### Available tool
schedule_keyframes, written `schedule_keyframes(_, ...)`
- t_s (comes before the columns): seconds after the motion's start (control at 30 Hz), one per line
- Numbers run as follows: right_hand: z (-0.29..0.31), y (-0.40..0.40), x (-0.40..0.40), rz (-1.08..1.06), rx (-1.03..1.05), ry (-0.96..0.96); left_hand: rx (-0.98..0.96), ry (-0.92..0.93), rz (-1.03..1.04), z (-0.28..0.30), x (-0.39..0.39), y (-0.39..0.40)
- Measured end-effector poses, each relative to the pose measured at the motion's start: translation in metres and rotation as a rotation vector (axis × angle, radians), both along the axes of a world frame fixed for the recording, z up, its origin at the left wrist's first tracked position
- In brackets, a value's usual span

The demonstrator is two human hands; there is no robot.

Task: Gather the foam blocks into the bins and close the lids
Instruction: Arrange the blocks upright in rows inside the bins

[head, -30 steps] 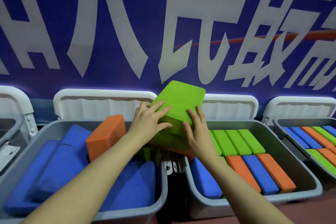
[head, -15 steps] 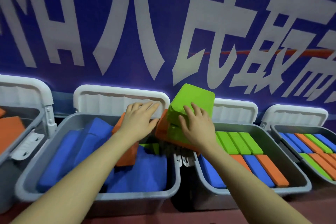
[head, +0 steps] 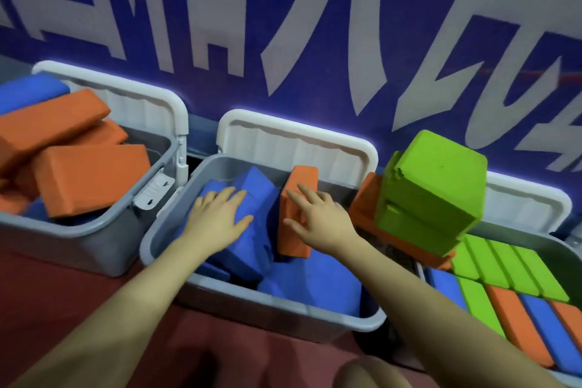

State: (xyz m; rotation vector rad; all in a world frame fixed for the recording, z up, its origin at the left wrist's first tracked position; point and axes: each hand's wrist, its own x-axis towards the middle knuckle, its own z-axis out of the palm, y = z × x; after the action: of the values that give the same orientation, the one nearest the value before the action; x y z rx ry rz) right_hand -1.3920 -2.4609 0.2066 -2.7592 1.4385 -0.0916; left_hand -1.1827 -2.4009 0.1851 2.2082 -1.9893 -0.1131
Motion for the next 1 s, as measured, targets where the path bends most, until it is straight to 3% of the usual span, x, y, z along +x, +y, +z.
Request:
schedule_keyframes(0.2,-0.038,-0.024,0.002,0.022,0.020,0.007,0.207,0.014,0.180,-0.052,0.002,0.001)
schedule_keyframes(0.37,-0.053,-0.033,-0.003,-0.079,-0.149,-0.161,0.098,0.179,0.239,-0.064,-0.008,0.004)
schedule_keyframes(0.53,-0.057,-0.033,0.016,-0.066,-0.093,-0.265,0.044,0.469,0.248,-0.068,-0.022,0.007)
schedule_keyframes(0.77,-0.036,-0.034,-0.007,0.034,-0.158,-0.498,-0.268,0.129,0.229,-0.022,-0.034,0.000)
schedule_keyframes(1.0,0.043,-0.031,-0.024,0.122,-0.507,-0.618,-0.738,-0.204,0.011,0.045,-0.037,-0.030)
